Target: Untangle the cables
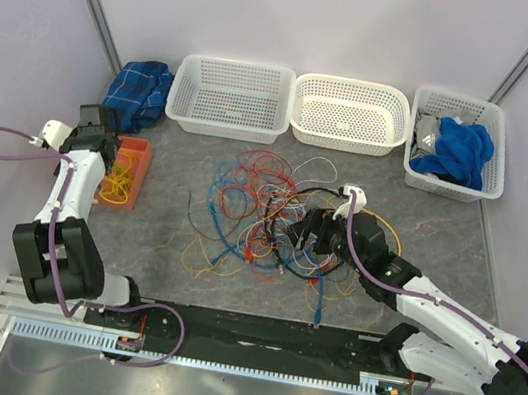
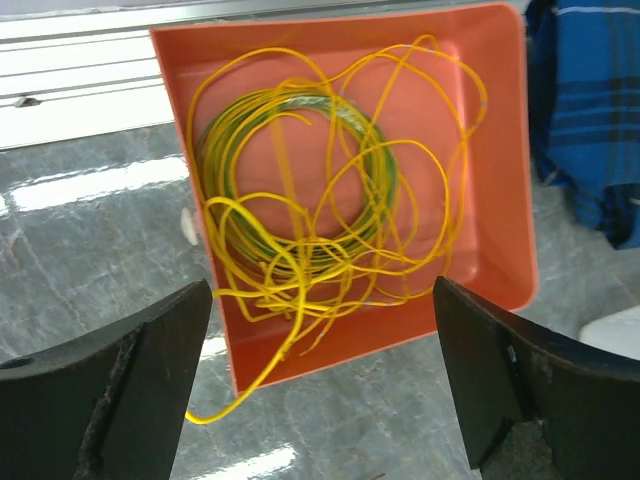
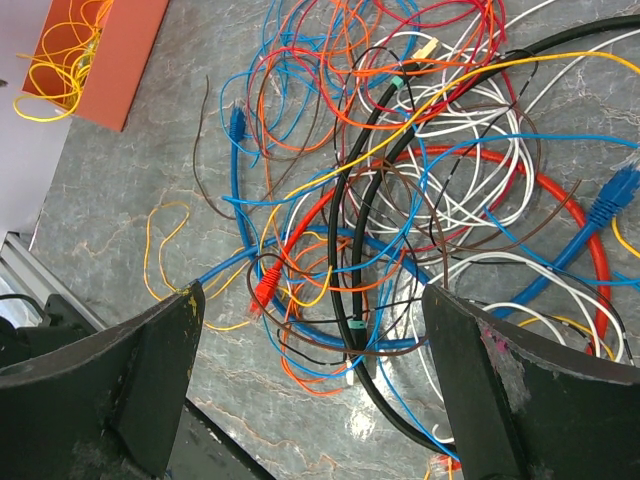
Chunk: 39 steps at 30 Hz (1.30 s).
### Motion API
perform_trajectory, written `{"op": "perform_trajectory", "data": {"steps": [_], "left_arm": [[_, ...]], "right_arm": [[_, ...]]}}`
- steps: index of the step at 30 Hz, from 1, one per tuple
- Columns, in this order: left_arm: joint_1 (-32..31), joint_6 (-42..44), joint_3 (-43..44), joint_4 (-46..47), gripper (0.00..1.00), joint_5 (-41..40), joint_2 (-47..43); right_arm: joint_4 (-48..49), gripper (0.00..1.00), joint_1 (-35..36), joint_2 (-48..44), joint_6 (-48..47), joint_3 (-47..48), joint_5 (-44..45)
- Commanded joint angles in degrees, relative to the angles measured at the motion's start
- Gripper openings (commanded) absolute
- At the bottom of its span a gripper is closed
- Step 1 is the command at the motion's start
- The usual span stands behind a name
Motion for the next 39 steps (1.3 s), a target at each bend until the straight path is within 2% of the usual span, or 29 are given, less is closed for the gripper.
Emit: {"op": "perform_trajectory", "data": {"steps": [1,5,8,9,11,12,14,16,20,24,27,31,33,34,37,38,39], "left_arm": [[-0.1,4.1,6.9,0.0,0.99,2.7,-0.3],[-1.9,6.4,11.0,-2.1,0.99,10.4,-1.3],[-8.1,6.9,11.4,-1.9,0.99,10.9,-5.2],[-12.2,7.1,11.6,-1.9,1.0,10.7,-6.3],[-15.3,7.6,11.8,-1.8,0.99,10.4,-7.0],[-19.5,8.1,11.8,-1.7,0.99,11.3,-7.1],[-22.6,9.1,11.1,-0.8,1.0,12.9,-8.0],[-27.8,9.8,8.2,2.3,0.99,13.4,-9.8],[-36.4,11.0,-0.6,12.2,1.0,20.4,-12.7],[-45.6,10.2,-7.7,17.0,1.0,20.1,-11.9],[-48.6,7.6,-11.0,17.9,0.98,19.4,-12.0],[-49.7,6.7,-15.7,19.8,0.9,20.7,-15.6],[-49.9,6.8,-16.6,19.7,0.89,21.2,-18.4],[-50.1,6.8,-17.6,19.5,0.88,21.2,-19.3],[-50.1,6.7,-19.5,19.1,0.87,20.8,-23.0],[-50.2,6.7,-19.9,18.9,0.87,20.5,-23.9],[-50.1,6.8,-20.1,19.0,0.86,20.3,-25.2]], "right_arm": [[1.7,0.98,0.1,-0.3,0.5,0.3,-0.2],[1.8,0.98,0.1,0.7,-0.2,0.8,0.6],[1.7,0.98,0.0,2.3,-1.2,1.1,3.3],[1.6,0.98,0.0,3.5,-1.6,1.2,3.9],[1.2,0.98,0.1,4.9,-1.8,1.9,5.5],[0.9,0.98,0.0,6.1,-2.2,2.2,6.1],[0.2,0.98,0.1,7.3,-2.4,3.1,8.3],[-0.2,0.98,0.0,8.7,-2.8,3.5,10.0],[0.4,0.98,-0.1,12.7,-2.7,4.8,15.9],[1.2,0.98,-0.9,23.7,-2.0,9.5,16.9],[1.9,0.98,-1.2,32.0,-1.9,15.1,15.6],[2.3,0.98,-1.3,41.3,-2.4,22.6,15.1],[1.7,0.94,-1.3,45.4,-2.9,24.5,15.2],[1.7,0.92,-1.3,46.5,-3.0,25.7,15.2],[1.7,0.65,-1.4,49.0,-3.6,26.6,13.6],[1.8,0.38,-1.4,49.1,-3.7,26.5,13.5],[1.9,0.25,-1.3,48.9,-3.9,26.4,13.4]]}}
